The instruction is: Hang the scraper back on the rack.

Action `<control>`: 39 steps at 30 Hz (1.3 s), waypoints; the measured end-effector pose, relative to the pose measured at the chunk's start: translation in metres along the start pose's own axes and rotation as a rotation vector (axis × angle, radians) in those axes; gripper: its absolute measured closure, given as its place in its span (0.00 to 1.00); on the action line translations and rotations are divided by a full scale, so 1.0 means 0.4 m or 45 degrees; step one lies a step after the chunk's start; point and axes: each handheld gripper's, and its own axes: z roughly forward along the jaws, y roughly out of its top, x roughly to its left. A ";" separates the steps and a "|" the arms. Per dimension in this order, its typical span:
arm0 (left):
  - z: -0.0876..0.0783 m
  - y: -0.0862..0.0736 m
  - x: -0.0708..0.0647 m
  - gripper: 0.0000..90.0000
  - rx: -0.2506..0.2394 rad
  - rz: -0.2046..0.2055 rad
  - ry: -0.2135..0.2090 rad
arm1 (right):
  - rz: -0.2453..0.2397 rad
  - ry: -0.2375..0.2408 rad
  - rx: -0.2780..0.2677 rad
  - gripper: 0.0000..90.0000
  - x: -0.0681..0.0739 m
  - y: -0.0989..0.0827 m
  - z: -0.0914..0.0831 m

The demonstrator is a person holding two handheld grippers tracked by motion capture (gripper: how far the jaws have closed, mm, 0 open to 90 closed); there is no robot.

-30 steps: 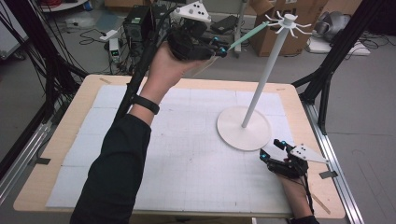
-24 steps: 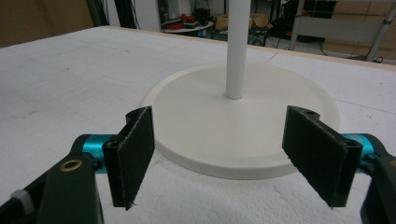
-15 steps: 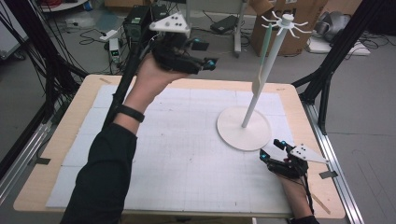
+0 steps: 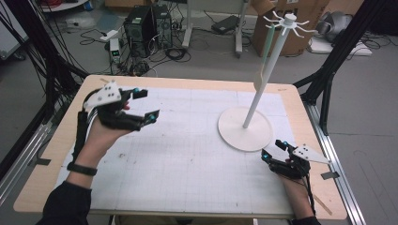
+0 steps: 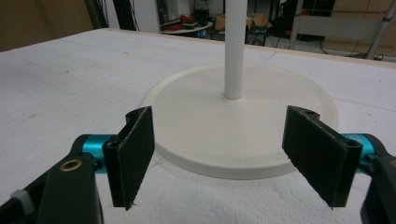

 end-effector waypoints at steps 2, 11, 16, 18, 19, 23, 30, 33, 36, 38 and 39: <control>-0.027 -0.059 -0.007 0.19 0.013 0.007 0.020 | -0.003 -0.004 0.005 0.28 0.001 0.000 -0.001; -0.130 -0.250 -0.019 0.18 -0.006 -0.090 0.076 | -0.015 -0.009 0.009 0.27 0.005 0.000 0.000; -0.156 -0.305 -0.021 0.18 -0.007 -0.135 0.097 | -0.014 -0.008 0.004 0.27 0.003 0.000 0.000; -0.161 -0.320 -0.022 0.18 -0.011 -0.141 0.100 | -0.015 -0.008 0.004 0.27 0.003 0.000 0.000; -0.164 -0.325 -0.022 0.18 -0.013 -0.144 0.101 | -0.014 -0.007 0.004 0.27 0.003 0.000 0.000; -0.171 -0.338 -0.019 0.18 -0.008 -0.152 0.110 | -0.014 -0.008 0.005 0.27 0.003 0.000 0.000; -0.181 -0.353 -0.018 0.18 0.044 -0.127 0.135 | -0.014 -0.006 0.005 0.27 0.003 0.000 0.001; -0.190 -0.359 -0.013 0.18 0.036 -0.131 0.139 | -0.012 -0.005 0.006 0.27 0.002 0.000 0.000; -0.208 -0.371 -0.001 0.18 0.065 -0.139 0.175 | 0.003 -0.003 0.008 0.27 0.002 0.000 -0.001; -0.224 -0.383 0.010 0.18 0.067 -0.161 0.189 | -0.006 -0.005 0.004 0.27 0.003 0.000 -0.001; -0.232 -0.390 0.014 0.18 0.073 -0.172 0.202 | -0.016 -0.003 0.003 0.27 0.003 0.000 0.000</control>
